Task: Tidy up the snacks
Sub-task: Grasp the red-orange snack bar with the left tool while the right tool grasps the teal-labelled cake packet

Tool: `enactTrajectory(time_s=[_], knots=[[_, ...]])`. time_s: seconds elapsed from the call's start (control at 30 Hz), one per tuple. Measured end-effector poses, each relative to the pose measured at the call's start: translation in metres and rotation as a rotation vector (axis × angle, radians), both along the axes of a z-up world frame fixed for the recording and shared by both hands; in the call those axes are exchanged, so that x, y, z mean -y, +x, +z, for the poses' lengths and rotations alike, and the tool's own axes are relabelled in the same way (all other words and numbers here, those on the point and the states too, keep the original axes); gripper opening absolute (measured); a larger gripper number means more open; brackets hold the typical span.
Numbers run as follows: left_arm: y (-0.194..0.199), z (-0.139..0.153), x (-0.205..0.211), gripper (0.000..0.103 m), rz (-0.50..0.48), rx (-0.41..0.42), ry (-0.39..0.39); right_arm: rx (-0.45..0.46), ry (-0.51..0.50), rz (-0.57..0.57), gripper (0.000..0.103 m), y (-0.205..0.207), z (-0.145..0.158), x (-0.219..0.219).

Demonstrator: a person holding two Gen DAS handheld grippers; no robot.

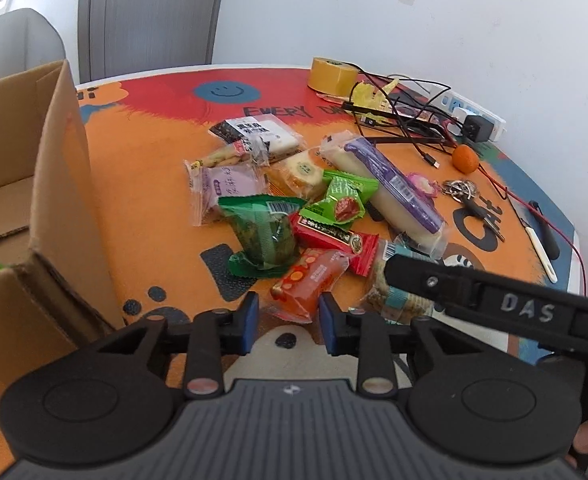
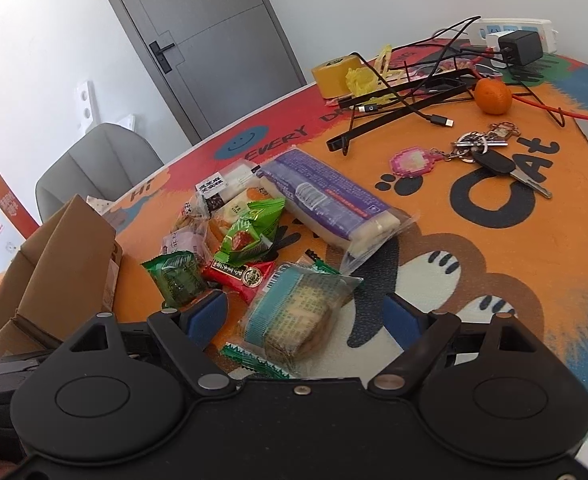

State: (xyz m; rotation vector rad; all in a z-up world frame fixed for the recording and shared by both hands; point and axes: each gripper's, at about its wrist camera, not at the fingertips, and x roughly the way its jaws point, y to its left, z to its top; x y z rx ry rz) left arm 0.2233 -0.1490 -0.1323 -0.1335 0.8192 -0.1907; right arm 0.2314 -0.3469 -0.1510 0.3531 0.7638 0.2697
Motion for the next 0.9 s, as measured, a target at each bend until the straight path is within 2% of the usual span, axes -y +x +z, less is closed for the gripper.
enactTrajectory(time_s=[0.07,0.13,0.2,0.27,0.47,0.77,0.9], knots=[[-0.001,0.002,0.000,0.035,-0.010,0.004,-0.003,0.007,-0.025,-0.002,0.084,0.002,0.000,-0.005],[0.000,0.003,0.000,0.043,-0.007,-0.010,0.011,0.014,-0.056,-0.002,0.081,0.004,0.000,-0.010],[0.001,0.002,0.000,0.044,-0.003,-0.009,0.024,0.018,-0.084,-0.002,0.075,0.005,0.000,-0.013],[0.001,0.001,0.001,0.044,-0.005,-0.003,0.023,0.017,-0.108,-0.003,0.064,0.005,0.000,-0.013],[0.002,0.007,0.004,0.050,-0.001,0.040,0.006,0.014,-0.097,0.011,0.053,-0.001,0.001,-0.002],[0.006,0.000,0.021,0.050,-0.048,0.044,0.015,0.007,-0.135,-0.024,0.054,-0.011,0.005,0.010],[0.010,-0.007,0.023,0.044,-0.056,0.026,0.021,0.023,-0.117,-0.026,0.060,-0.011,0.004,0.013]])
